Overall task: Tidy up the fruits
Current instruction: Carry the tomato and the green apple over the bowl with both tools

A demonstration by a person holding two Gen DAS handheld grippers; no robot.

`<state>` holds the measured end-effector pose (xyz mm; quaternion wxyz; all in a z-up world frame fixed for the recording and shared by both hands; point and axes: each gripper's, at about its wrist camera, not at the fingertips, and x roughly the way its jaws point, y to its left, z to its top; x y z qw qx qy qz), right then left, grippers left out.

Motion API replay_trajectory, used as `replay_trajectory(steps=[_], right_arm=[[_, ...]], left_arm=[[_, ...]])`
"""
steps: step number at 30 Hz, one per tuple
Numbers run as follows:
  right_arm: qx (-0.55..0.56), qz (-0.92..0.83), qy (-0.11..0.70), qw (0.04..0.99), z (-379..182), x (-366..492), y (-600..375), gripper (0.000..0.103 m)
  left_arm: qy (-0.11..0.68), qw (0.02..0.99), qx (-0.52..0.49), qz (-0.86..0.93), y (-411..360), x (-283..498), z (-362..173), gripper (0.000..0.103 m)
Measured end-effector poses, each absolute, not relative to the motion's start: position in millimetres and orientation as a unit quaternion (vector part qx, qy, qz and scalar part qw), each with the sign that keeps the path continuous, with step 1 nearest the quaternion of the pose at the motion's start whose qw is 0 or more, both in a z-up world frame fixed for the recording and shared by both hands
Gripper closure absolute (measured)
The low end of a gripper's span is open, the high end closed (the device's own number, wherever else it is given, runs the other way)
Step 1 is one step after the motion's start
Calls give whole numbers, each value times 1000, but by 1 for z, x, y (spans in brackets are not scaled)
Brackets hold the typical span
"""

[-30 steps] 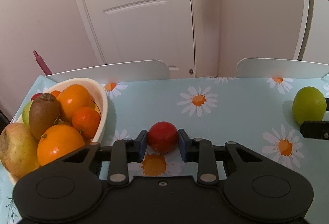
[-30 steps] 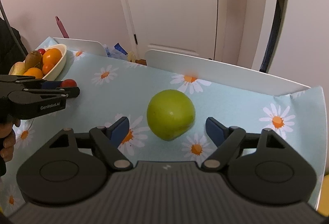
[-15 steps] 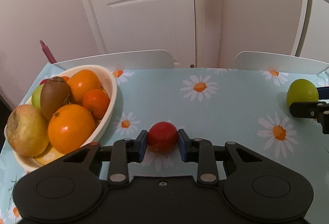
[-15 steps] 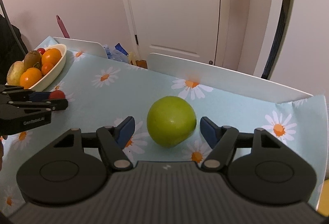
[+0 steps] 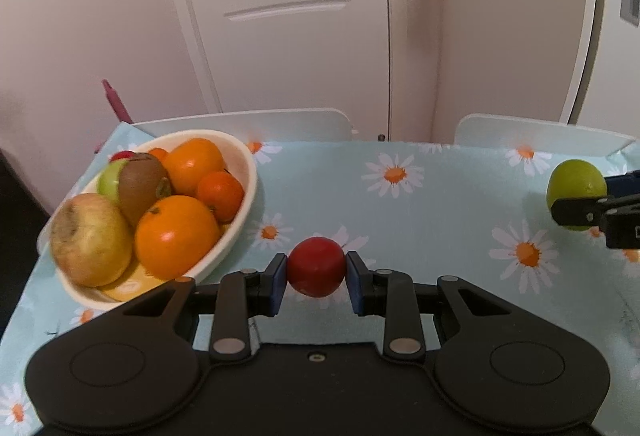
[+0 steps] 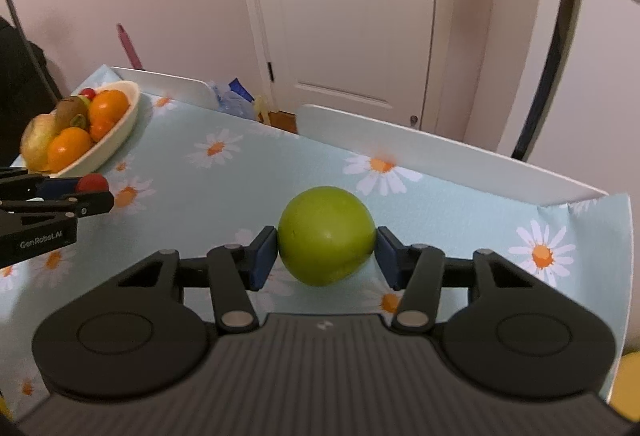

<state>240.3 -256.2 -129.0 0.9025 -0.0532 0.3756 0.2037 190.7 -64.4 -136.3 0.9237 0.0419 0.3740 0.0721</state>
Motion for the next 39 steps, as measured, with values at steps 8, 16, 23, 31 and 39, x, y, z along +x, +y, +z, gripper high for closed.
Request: replay_trajectory(steps=[8,16,23,31,39], right_arm=[[-60,245,355,900,-92,224,-231,35],[-67,286,335,895,-61,217,-188,35],[-74,296,326,895,-43,217,-138,35],[-64,295,330,894,-34,229,-78,35],[-54,280,339,897,-40,251,-27,35]], left_arm=[[352,930,24,106,-53,162,-98,69],[332,932,10,143,-21,141,-69,69],[326,932,1,160,23,136,-54,69],[333,930,5,157,84,150,-48,69],[345,929,19,134,133,182,-57,69]])
